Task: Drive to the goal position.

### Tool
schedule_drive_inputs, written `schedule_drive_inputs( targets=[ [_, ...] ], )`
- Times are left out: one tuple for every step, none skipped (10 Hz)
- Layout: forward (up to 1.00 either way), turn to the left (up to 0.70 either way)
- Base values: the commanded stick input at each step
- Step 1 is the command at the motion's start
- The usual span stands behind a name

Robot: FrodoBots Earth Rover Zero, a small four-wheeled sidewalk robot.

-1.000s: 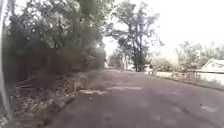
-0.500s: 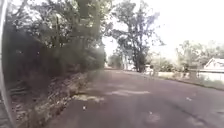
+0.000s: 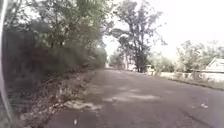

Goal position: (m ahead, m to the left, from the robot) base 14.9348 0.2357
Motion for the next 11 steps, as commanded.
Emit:
schedule_drive_inputs(
  targets=[
    [0.70, 0.00],
    [0.70, 0.00],
    [0.70, 0.00],
    [0.70, 0.00],
    [0.70, 0.00],
    [0.70, 0.00],
    [0.70, 0.00],
    [0.70, 0.00],
    [0.70, 0.00],
    [0.70, 0.00],
    [0.70, 0.00]
  ],
)
